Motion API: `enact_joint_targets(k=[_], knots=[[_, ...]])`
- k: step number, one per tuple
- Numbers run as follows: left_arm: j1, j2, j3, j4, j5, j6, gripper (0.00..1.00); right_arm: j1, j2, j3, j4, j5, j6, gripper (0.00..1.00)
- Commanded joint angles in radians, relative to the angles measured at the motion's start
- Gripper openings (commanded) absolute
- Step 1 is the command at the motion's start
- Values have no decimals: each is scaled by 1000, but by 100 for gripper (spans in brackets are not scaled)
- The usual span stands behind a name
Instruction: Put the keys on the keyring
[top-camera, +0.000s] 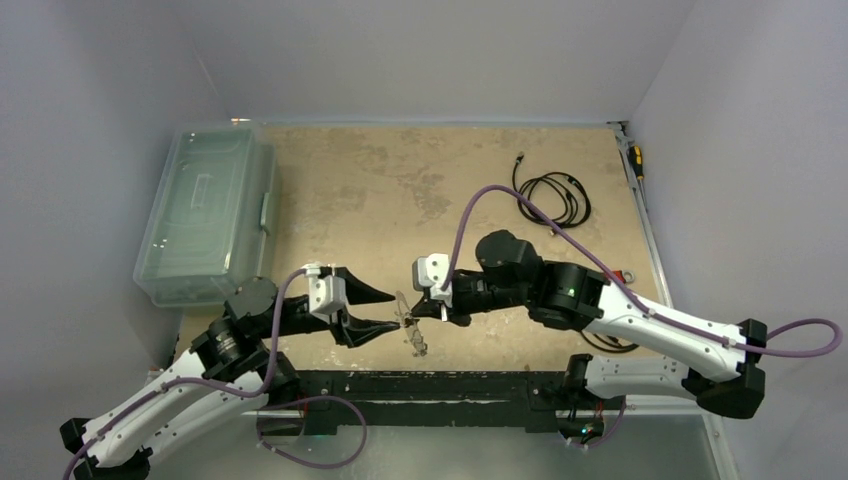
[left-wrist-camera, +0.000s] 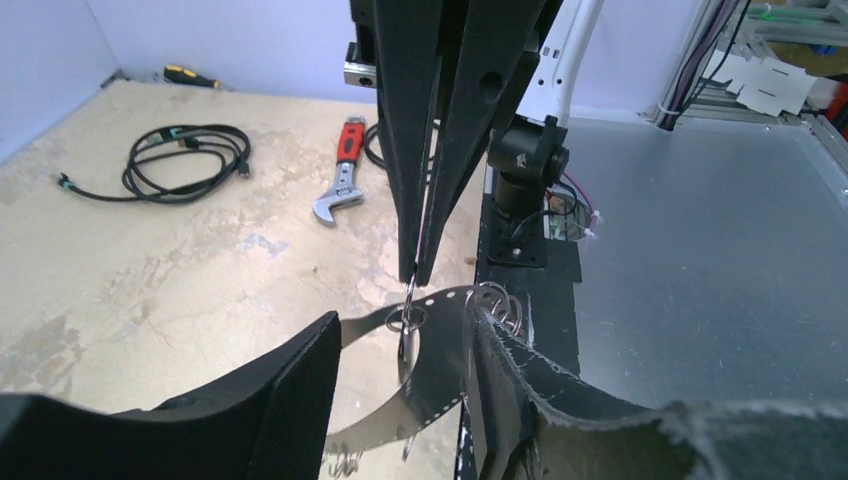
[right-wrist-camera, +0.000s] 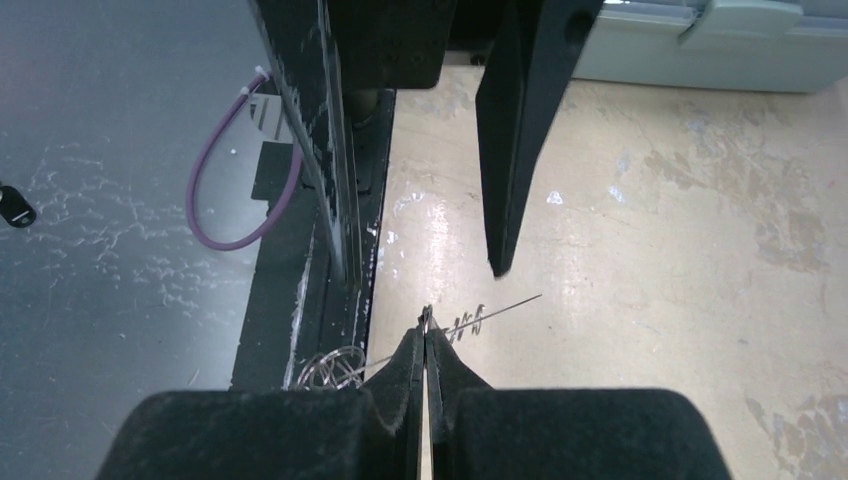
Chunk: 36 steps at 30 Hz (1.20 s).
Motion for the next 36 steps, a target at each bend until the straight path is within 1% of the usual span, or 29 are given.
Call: enact_joint_targets(k=[1,8,15,21,31,32,33,35,36], knots=[[6,-20,34,43,-16,-2,45,1,-86,-29,152,17,23,0],[6,15,26,72,60,-7,43,1,-166,-144,325,2,79,0],[7,28,12,107,102,-21,38,0,-179,-242,520,-35,135,0],[7,35,8,112,106,-24,31,1,-157,-253,569,-62,148,0],[8,29,23,93,98,-22,31,0,-167,-261,579,-72,153,0],[7,23,25,89,98,-22,31,0,-168,-263,577,-70,153,0],[8,14,28,86,92,-21,34,0,-170,-266,577,-68,153,0],[6,-10,28,82,78,-17,44,1,-173,-271,575,-68,154,0],[8,-23,29,79,68,-17,47,0,-174,-272,575,-68,155,0]])
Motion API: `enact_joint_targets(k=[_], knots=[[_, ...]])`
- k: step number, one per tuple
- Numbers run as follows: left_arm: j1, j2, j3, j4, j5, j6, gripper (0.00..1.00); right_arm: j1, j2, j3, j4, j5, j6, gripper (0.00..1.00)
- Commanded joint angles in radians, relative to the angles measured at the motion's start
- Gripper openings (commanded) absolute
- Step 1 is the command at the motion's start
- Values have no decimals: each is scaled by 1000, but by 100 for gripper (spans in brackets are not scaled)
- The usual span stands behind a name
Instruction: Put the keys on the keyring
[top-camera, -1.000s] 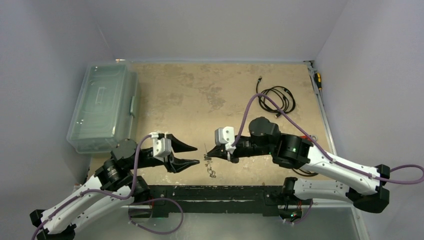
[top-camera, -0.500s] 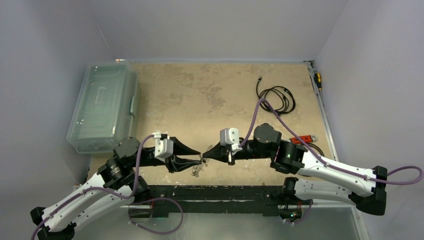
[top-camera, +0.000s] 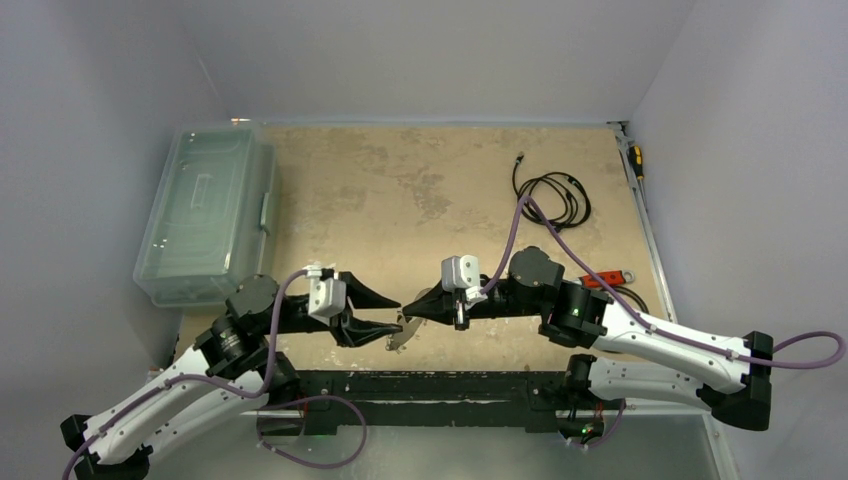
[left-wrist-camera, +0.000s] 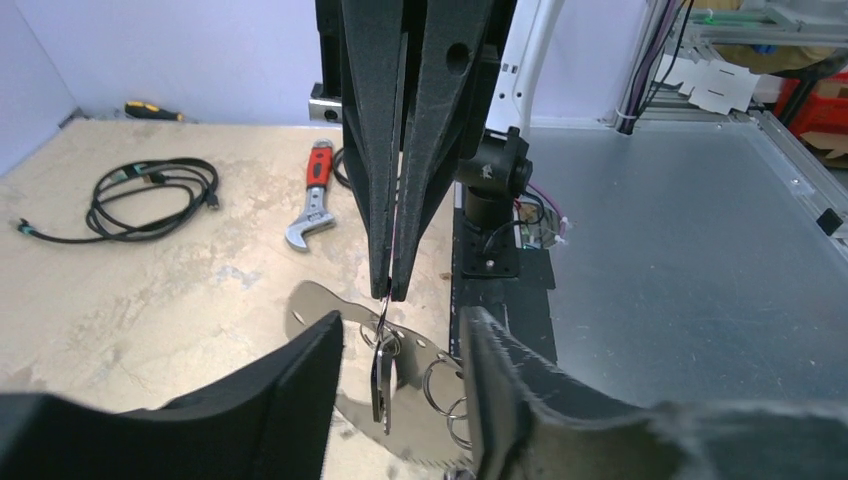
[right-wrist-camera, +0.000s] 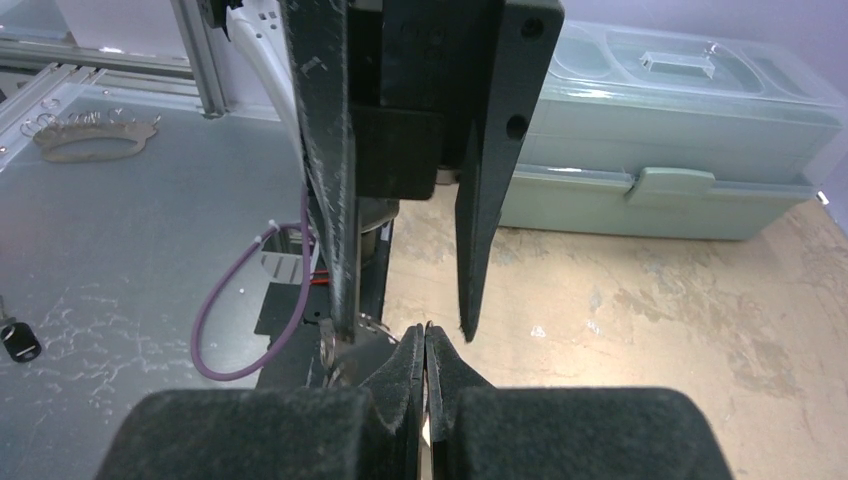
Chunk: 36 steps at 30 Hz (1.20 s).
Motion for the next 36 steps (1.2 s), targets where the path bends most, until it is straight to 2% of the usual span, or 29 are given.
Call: enact_joint_targets(k=[1,5,12,16,21,25,27,32,36], knots=[[7,-53,27,10,-38,-11,49,0,-26,-4,72,-13,15,0],[9,-86,23,3,-96,-14,46,1,-26,2,61,-21,15,0],[12,-84,25,3,-102,-19,36,0,-26,14,41,-27,10,0],[12,-81,25,-2,-103,-16,36,0,-33,24,25,-26,4,0],[13,-44,12,23,-30,-20,42,1,-41,33,22,-34,2,0],[12,26,4,57,59,-48,42,1,-34,38,31,-44,-1,0],[12,52,6,58,89,-56,40,0,-30,38,41,-49,-1,0],[12,45,-1,95,99,-61,27,1,-25,31,73,-65,5,0],[13,40,-5,104,105,-65,26,0,-16,29,96,-77,10,0]])
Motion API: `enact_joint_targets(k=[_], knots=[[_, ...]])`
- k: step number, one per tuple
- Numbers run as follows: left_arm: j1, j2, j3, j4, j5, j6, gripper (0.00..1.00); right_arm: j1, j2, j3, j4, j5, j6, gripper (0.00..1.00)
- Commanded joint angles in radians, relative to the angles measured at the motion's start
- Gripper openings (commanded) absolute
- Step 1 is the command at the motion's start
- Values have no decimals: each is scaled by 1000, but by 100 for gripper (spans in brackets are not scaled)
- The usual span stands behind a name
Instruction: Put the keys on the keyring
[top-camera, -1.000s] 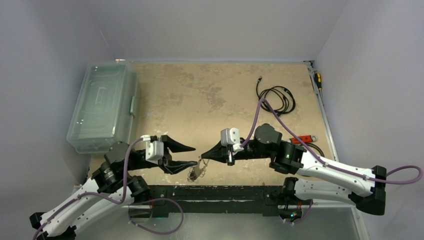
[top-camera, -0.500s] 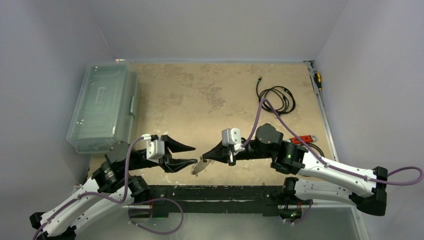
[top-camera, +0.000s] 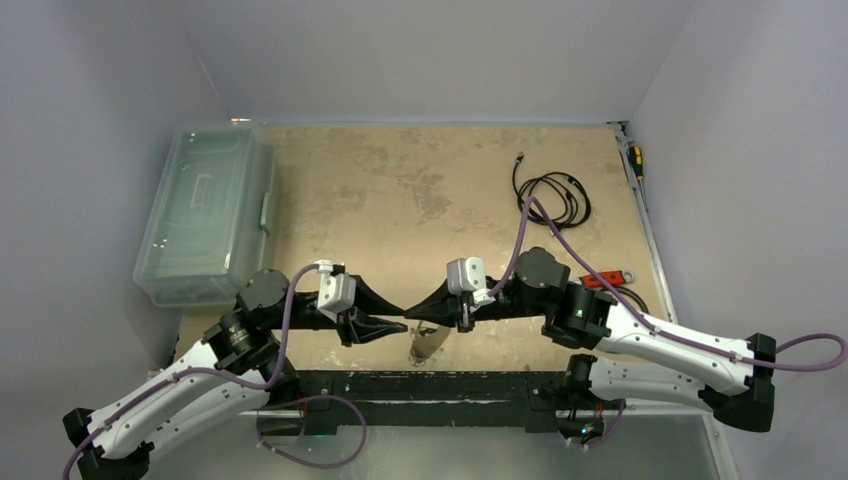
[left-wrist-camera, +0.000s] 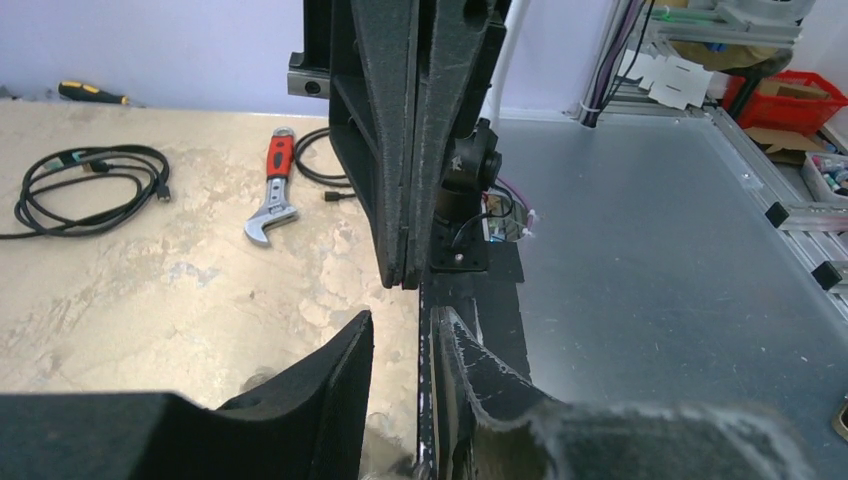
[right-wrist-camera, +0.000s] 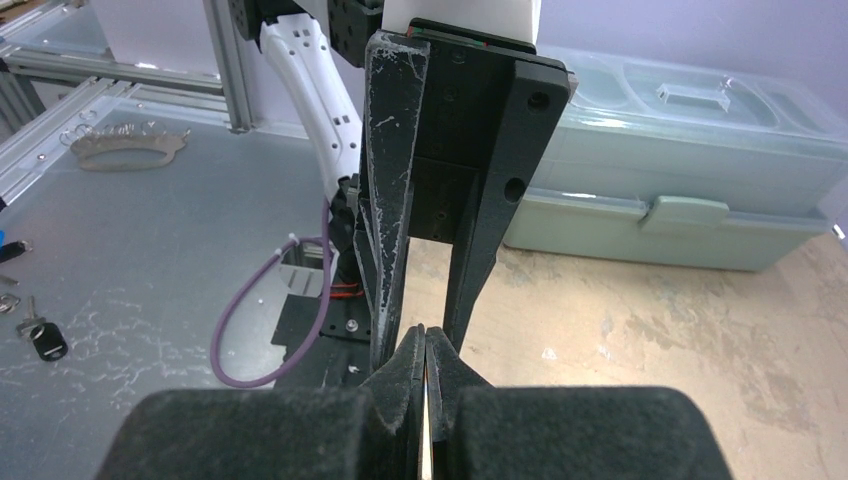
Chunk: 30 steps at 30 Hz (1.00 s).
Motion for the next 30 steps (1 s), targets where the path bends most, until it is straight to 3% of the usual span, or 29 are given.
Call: enact_joint_targets(k=[1,5,10,12,16,23,30], knots=[[6,-10,0,64,38,-16,26,0,6,30,84,-34,5,0],[6,2,14,38,-12,-1,26,0,19,23,89,-15,9,0],[7,-16,32,-66,-233,37,45,0,34,-56,158,196,100,0],[9,-26,33,-83,-304,45,52,0,65,-75,159,298,129,9],[14,-41,45,-124,-456,50,58,0,151,-100,148,490,265,39],[19,-68,51,-188,-809,17,67,1,319,-65,25,736,555,68],[25,-36,98,-267,-1054,-61,76,63,598,101,-62,724,713,69]])
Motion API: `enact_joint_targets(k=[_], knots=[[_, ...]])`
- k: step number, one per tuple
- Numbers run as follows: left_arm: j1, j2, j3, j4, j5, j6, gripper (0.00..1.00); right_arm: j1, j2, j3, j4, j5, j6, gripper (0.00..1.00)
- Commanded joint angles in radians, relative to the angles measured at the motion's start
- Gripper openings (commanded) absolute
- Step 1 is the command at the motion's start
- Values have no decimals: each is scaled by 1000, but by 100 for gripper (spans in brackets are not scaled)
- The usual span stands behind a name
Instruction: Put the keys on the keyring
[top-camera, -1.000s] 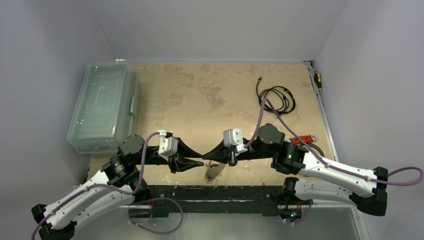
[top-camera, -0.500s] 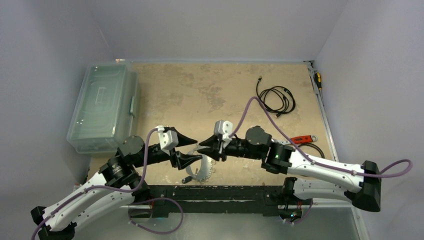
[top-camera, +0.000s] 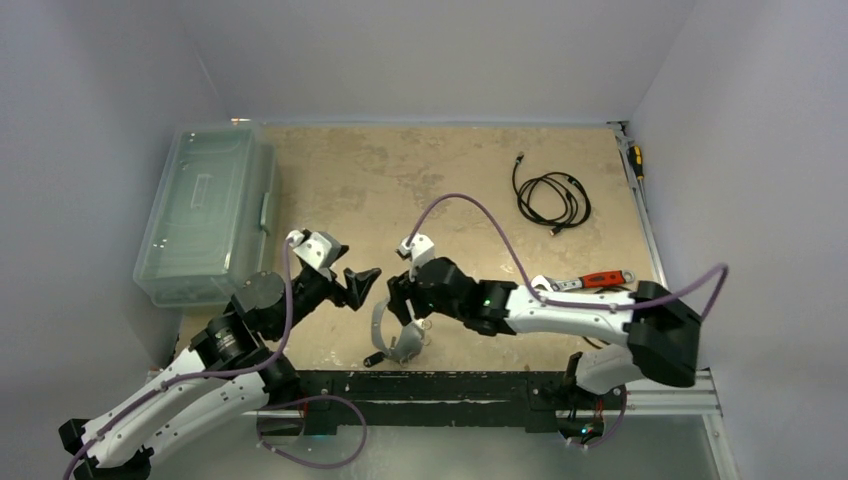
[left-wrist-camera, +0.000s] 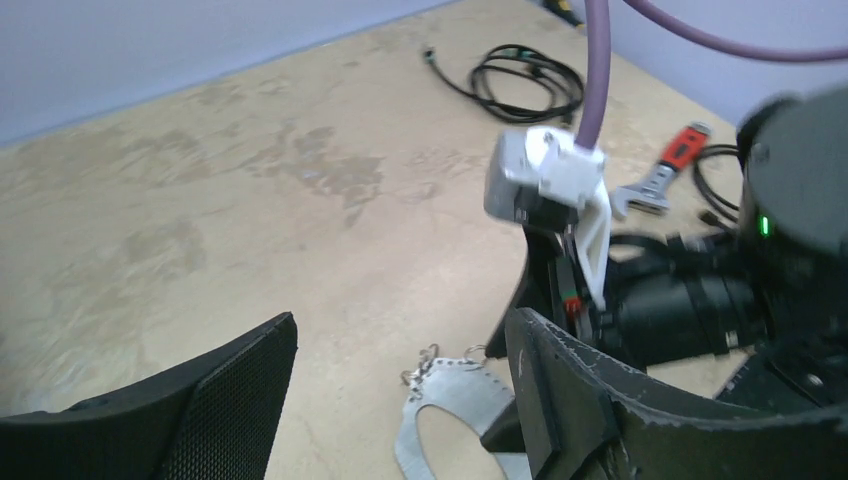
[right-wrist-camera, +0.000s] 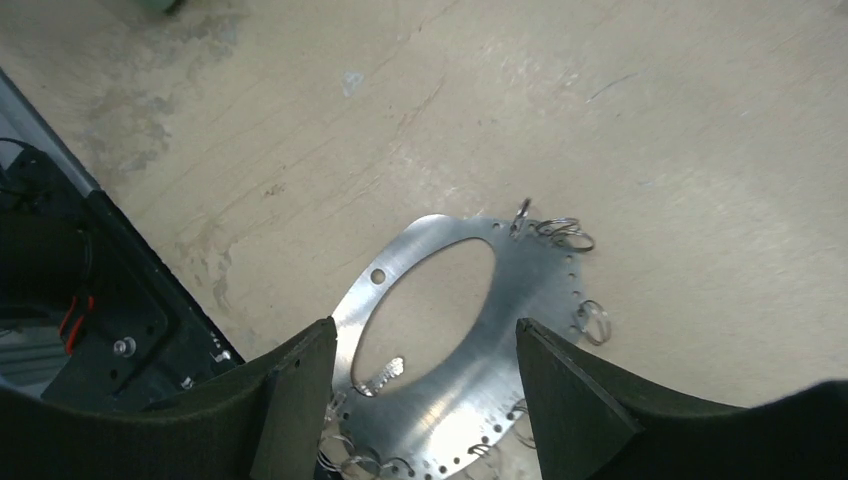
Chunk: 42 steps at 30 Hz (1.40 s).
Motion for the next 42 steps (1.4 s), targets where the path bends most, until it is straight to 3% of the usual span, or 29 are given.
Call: enact_joint_targets(k=[1,8,12,21,30,33,37,42], knots=[[10,22,74,-56,-211,-67,76,71,145,147,-25,44,145,68],[12,5,71,-65,-216,-56,76,138,461,381,-157,69,265,64],[12,5,67,-63,-204,-49,75,139,530,403,-226,109,321,63],[14,32,67,-53,-186,-37,75,127,524,345,-289,264,277,57],[16,45,69,-52,-189,-33,74,-49,415,226,-211,289,94,53],[19,48,67,-48,-189,-33,74,-55,362,233,-196,244,-35,54],[24,58,67,-46,-186,-29,74,-53,265,228,-152,26,-221,63],[33,60,70,-48,-181,-26,74,-55,255,298,-216,-44,-290,69]])
